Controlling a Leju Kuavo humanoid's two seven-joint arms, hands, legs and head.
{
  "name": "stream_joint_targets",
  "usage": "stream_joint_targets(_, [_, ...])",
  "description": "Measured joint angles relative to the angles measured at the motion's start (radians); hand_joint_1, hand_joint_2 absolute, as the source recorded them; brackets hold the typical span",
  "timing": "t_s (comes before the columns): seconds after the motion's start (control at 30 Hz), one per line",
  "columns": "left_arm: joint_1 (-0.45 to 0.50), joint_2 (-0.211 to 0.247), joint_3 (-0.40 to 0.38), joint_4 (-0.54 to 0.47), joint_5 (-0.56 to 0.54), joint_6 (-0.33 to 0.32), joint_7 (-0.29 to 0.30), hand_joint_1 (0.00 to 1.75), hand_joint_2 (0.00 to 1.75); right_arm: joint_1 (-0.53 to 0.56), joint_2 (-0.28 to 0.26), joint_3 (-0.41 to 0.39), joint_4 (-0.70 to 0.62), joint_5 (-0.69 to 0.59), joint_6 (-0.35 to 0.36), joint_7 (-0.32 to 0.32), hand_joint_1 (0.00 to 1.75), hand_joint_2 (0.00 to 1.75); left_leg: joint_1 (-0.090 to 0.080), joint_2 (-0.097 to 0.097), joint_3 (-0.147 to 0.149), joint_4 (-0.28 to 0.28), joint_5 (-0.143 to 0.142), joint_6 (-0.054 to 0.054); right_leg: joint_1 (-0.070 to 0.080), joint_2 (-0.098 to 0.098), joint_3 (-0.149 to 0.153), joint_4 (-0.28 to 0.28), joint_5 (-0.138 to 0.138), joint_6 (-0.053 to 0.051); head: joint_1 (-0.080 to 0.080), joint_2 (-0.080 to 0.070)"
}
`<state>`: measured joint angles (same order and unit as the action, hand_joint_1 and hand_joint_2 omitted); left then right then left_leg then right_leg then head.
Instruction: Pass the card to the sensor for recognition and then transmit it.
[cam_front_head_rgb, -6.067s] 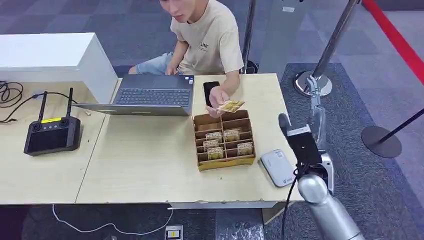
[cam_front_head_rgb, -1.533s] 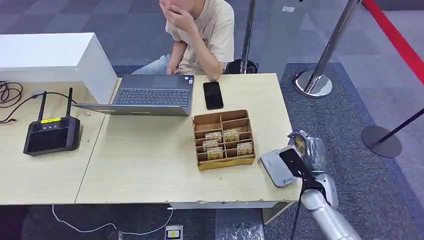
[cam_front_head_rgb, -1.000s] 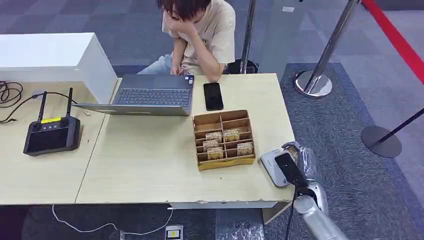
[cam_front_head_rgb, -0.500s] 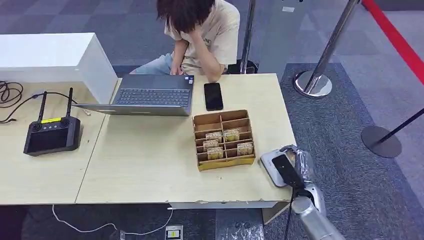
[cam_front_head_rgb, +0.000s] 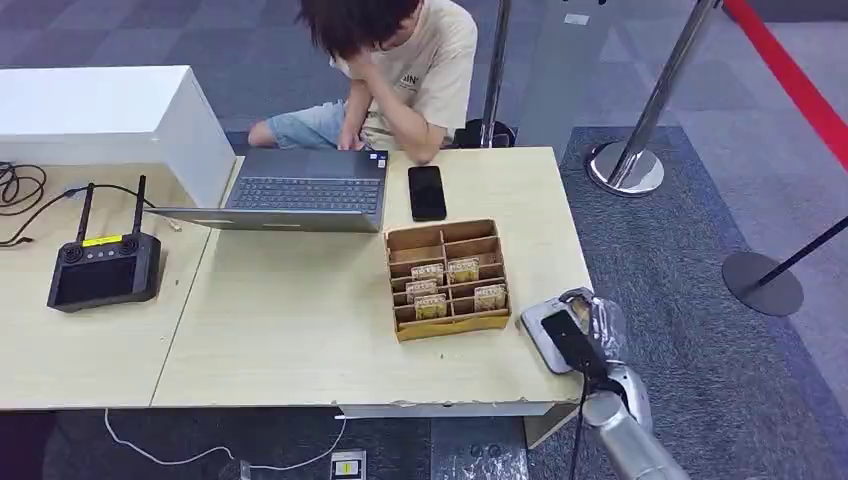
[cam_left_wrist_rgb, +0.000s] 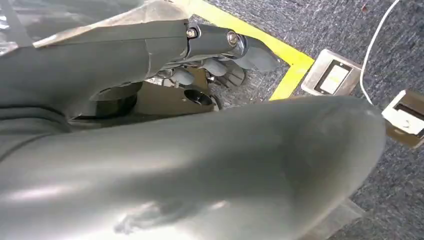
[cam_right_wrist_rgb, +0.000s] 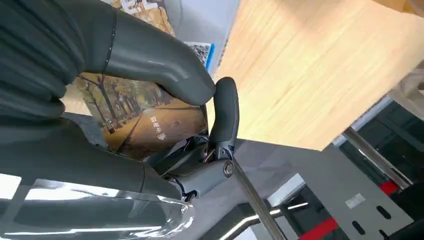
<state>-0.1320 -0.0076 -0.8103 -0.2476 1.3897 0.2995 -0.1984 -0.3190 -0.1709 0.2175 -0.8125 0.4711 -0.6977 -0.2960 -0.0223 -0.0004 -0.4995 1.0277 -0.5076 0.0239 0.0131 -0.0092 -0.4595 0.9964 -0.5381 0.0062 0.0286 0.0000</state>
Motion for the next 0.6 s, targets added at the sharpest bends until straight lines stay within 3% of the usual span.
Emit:
stream_joint_targets(0.2, [0.0, 0.0, 0.0, 0.0, 0.0, 0.0, -0.002, 0.0, 0.0, 0.009, 0.011, -0.011, -0.092, -0.031, 0.0, -0.026, 1.75, 1.75, 0.0, 0.0, 0.0, 0.0, 0.0, 0.0, 0.0, 0.0, 0.0, 0.0, 0.0, 0.0, 0.0, 0.0])
stream_joint_targets(0.6, [-0.001, 0.001, 0.0, 0.0, -0.016, 0.0, 0.001, 0.0, 0.0, 0.008, -0.004, 0.008, -0.451, -0.145, 0.0, 0.043, 1.75, 1.75, 0.0, 0.0, 0.0, 0.0, 0.0, 0.0, 0.0, 0.0, 0.0, 0.001, 0.0, 0.0, 0.0, 0.0])
